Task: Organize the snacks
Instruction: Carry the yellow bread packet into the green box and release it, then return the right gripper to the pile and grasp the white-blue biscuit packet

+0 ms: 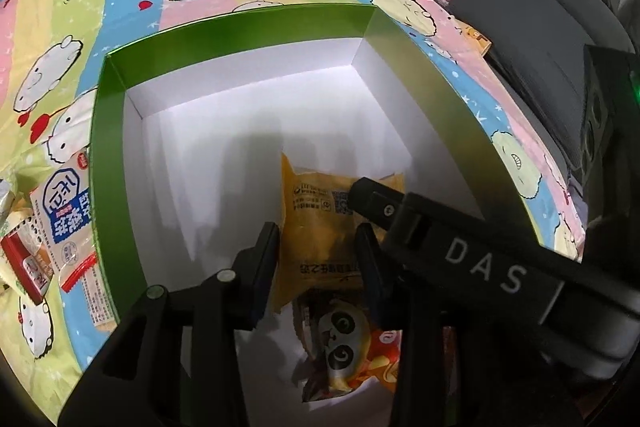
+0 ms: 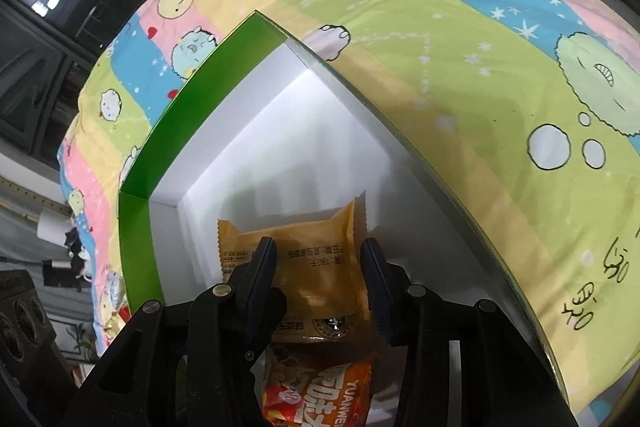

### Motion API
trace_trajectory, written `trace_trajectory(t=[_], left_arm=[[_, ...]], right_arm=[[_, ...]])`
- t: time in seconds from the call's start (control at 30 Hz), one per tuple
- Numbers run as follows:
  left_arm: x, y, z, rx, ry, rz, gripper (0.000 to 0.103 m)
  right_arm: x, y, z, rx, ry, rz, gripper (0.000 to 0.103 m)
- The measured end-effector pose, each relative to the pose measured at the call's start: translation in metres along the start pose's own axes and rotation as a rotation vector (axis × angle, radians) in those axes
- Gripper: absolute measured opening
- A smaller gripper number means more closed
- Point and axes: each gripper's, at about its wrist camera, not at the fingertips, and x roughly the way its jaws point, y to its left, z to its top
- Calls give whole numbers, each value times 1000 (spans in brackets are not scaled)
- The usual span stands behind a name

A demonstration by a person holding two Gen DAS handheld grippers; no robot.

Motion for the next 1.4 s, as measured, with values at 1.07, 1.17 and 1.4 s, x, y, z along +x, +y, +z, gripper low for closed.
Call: trace_trajectory(t=[1.07, 1.17, 1.4], left_arm=[[-172, 99, -36, -242, -228, -9, 92], [-195, 136, -54, -324, -263, 54, 100], [-218, 209, -115, -505, -288, 134, 101]], right_arm=[[-117, 79, -43, -241, -174, 210, 87], [-120, 106, -55, -303, -148, 221, 88], [-84, 174, -82, -465, -22, 218, 88]])
